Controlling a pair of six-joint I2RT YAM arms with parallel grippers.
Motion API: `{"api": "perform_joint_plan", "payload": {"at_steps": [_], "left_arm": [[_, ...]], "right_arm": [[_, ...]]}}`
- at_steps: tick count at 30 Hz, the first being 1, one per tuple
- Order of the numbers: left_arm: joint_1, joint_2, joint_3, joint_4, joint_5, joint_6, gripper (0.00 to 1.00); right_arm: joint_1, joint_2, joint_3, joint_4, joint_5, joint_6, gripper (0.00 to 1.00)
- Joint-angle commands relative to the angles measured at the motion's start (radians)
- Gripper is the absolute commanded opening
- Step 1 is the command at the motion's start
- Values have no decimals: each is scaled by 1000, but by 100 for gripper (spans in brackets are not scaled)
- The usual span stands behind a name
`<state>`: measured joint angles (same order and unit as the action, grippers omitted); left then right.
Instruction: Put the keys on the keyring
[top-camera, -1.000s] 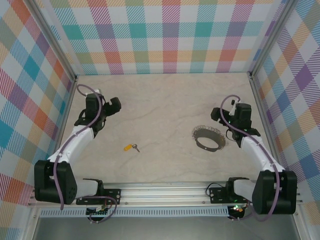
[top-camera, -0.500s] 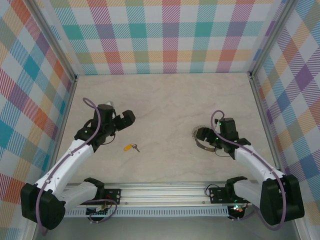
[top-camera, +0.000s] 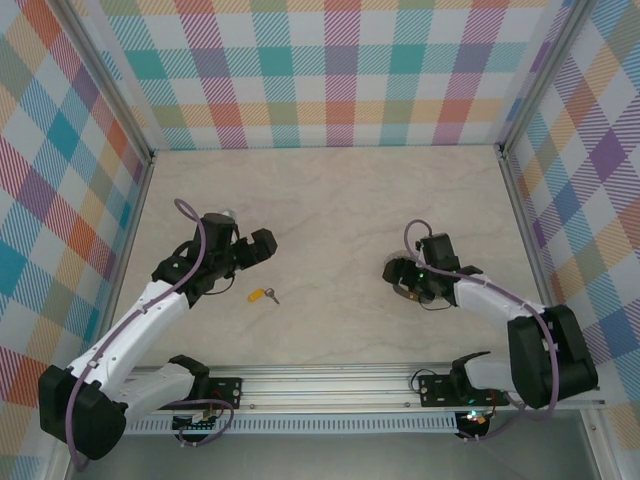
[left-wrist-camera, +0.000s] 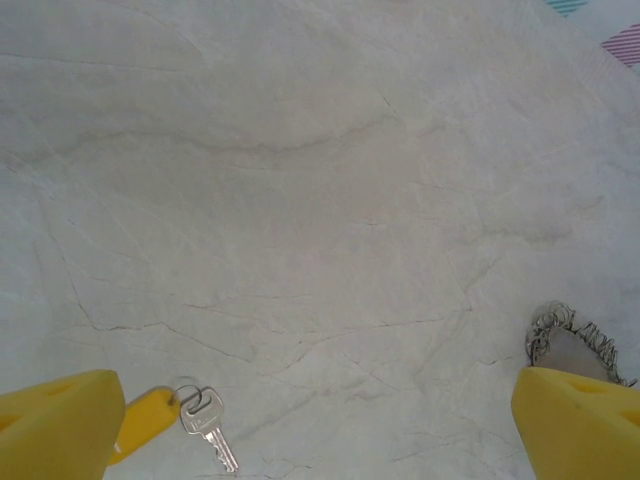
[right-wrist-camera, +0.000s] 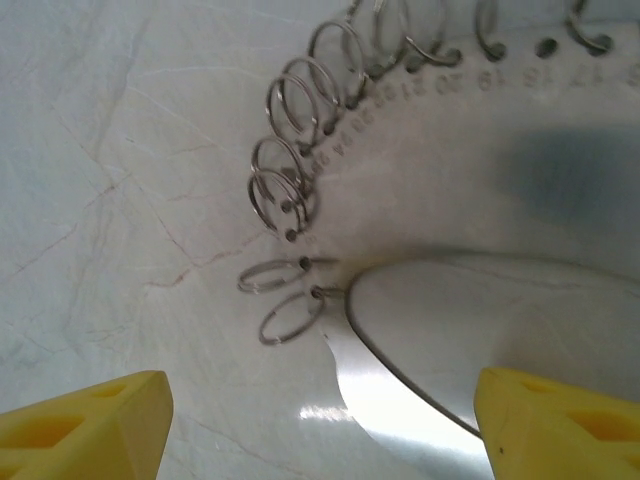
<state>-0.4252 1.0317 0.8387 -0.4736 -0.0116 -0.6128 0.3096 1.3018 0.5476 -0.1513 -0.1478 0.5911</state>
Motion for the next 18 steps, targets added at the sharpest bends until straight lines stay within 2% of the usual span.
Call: {"api": "perform_joint_plan", "payload": {"at_steps": [1, 10, 18], "left_arm": [[-12, -35, 26, -37, -26, 13, 99], [-13, -60, -2, -41, -53, 1, 99], [-16, -35, 0, -27, -50, -7, 99]], "right_arm": [[14, 46, 54, 40, -21, -26, 79], [59, 196, 117, 85, -70, -39, 76], [161, 271, 151, 132, -70, 16, 76]]}}
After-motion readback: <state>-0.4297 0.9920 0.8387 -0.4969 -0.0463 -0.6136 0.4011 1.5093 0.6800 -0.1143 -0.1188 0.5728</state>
